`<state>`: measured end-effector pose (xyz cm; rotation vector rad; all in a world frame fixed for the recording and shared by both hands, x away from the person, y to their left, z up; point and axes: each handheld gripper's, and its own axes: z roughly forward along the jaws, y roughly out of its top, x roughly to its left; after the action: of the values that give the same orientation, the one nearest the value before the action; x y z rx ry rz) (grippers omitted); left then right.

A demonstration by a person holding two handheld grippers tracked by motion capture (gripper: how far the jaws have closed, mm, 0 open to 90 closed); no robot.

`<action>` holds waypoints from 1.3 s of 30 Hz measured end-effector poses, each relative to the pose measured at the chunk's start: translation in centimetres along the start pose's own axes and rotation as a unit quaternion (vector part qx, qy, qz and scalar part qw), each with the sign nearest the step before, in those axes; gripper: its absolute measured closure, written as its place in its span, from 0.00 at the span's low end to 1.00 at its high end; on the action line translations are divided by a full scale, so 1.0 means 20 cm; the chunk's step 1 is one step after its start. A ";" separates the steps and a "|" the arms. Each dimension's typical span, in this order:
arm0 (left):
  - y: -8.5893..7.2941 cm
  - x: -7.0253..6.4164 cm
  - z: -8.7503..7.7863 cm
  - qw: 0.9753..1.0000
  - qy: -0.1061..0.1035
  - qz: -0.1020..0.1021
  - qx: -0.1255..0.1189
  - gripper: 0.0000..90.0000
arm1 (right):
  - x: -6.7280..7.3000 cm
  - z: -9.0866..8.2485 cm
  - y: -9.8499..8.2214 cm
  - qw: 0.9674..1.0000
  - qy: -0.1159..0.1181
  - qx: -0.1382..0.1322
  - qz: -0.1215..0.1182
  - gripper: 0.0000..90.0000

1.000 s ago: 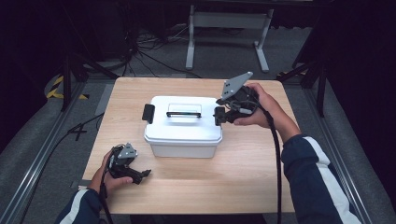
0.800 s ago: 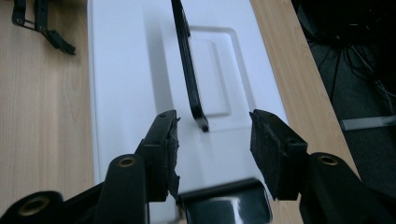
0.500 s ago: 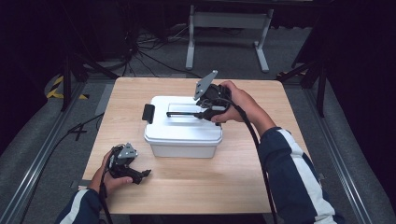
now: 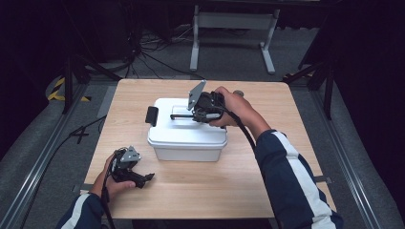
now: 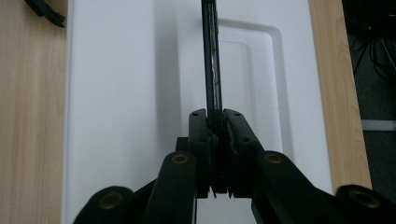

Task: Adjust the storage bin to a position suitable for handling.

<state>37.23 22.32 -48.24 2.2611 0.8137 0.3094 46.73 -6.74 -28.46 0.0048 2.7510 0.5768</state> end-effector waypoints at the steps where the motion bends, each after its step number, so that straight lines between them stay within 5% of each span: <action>1: 0.00 0.00 0.00 1.000 0.000 0.000 0.000 0.01 | 0.00 0.00 0.00 1.000 0.000 0.000 0.000 0.92; 16: 0.00 0.00 0.00 1.000 0.000 0.000 0.000 0.01 | -0.02 -0.07 0.01 1.000 -0.015 -0.011 -0.009 0.94; 39: 0.00 0.00 0.00 1.000 -0.002 0.001 0.003 0.01 | -0.02 -0.20 -0.03 0.997 -0.032 -0.062 -0.010 0.94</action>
<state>37.25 22.37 -48.19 2.2671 0.8108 0.3031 45.85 -8.87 -25.13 -0.0330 2.6460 0.7288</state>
